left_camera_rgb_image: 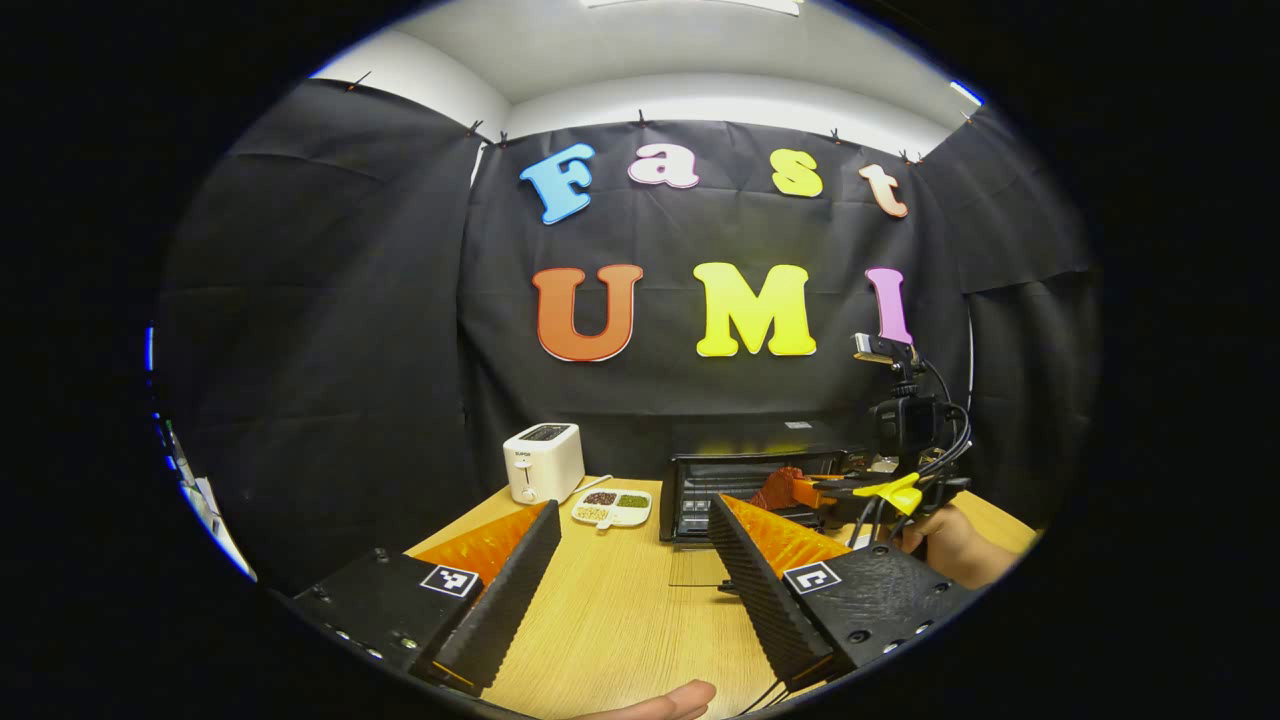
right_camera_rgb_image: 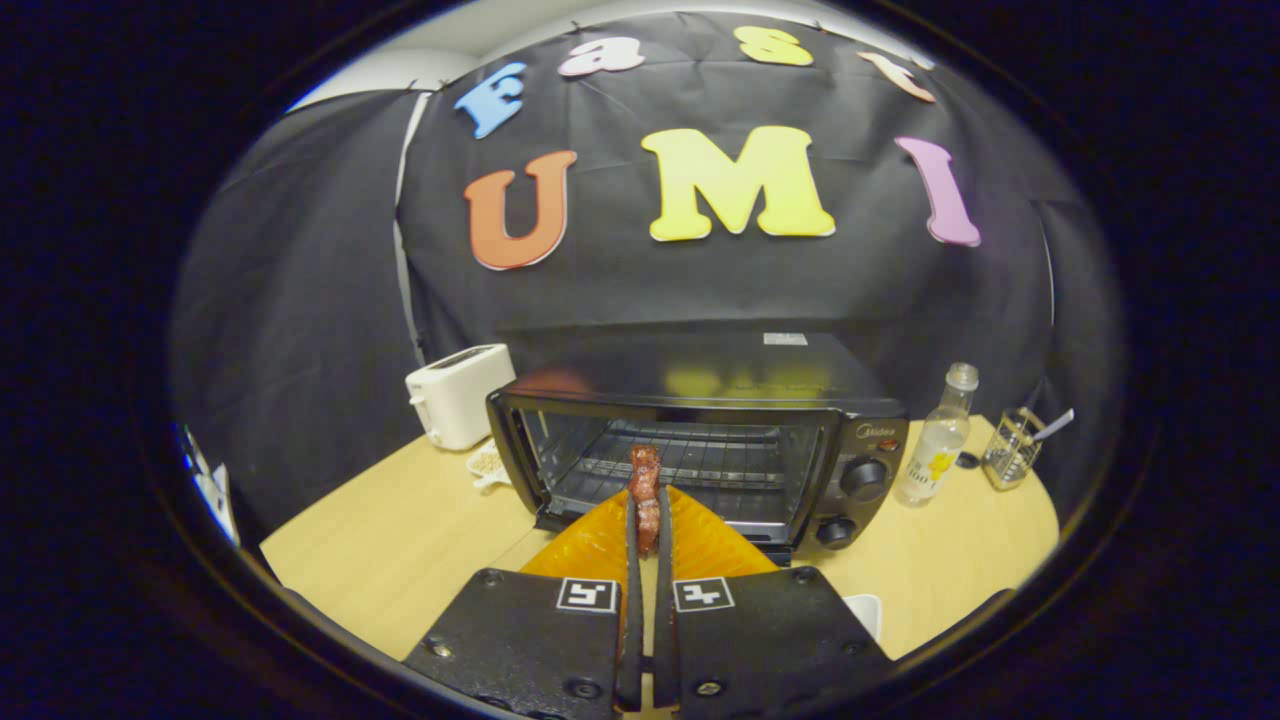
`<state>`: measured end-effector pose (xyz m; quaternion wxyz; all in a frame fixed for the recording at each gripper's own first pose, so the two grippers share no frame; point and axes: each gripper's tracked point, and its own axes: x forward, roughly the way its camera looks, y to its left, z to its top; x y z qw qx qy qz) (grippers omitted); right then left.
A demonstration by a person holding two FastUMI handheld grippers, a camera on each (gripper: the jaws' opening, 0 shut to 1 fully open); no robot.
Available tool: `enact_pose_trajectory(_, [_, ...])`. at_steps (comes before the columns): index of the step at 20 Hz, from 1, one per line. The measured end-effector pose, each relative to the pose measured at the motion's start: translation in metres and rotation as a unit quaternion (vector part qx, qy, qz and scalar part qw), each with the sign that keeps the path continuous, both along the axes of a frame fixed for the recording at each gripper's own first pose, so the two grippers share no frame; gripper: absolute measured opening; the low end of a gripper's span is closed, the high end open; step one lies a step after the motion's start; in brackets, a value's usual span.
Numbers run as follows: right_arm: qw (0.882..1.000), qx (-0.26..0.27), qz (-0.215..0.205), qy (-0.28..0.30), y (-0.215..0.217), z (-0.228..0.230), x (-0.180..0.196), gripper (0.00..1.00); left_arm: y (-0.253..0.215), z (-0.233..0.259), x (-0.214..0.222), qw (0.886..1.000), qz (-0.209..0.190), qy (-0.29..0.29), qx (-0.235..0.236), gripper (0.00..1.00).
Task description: Open the electric oven with the left hand, put the food in, and close the electric oven.
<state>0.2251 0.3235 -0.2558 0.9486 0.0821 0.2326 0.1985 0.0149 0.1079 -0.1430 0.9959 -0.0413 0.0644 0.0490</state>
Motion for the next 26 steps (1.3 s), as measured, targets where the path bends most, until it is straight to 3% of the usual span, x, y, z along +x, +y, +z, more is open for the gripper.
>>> enact_pose_trajectory(4, [0.989,0.131,-0.023,0.064,0.015,-0.013,0.037,0.08,0.003,-0.005,0.005,1.0,0.004,0.004,-0.006,0.95])
enact_pose_trajectory(7, [0.957,0.248,-0.047,0.145,0.018,-0.033,0.064,0.08,0.004,-0.01,0.01,1.0,0.003,0.01,-0.004,0.95])
enact_pose_trajectory(9, [0.947,0.27,-0.062,0.162,0.015,-0.047,0.084,0.08,0.003,-0.014,0.014,1.0,0.002,0.012,-0.007,0.95])
enact_pose_trajectory(13, [0.956,0.243,-0.081,0.142,0.016,-0.062,0.101,0.09,-0.001,-0.028,0.022,0.999,-0.006,0.027,-0.019,0.95])
enact_pose_trajectory(17, [0.974,0.177,-0.083,0.111,0.013,-0.069,0.106,0.14,-0.007,-0.037,0.027,0.999,-0.013,0.037,-0.037,0.94])
enact_pose_trajectory(21, [0.992,0.044,-0.097,0.066,-0.003,-0.077,0.11,0.27,-0.009,-0.048,0.026,0.998,-0.017,0.048,-0.042,0.94])
enact_pose_trajectory(23, [0.993,-0.038,-0.107,0.03,-0.018,-0.078,0.108,0.33,-0.013,-0.054,0.025,0.997,-0.025,0.052,-0.051,0.94])
enact_pose_trajectory(26, [0.991,-0.087,-0.098,-0.013,-0.024,-0.068,0.099,0.37,-0.016,-0.065,0.023,0.996,-0.028,0.064,-0.058,0.93])
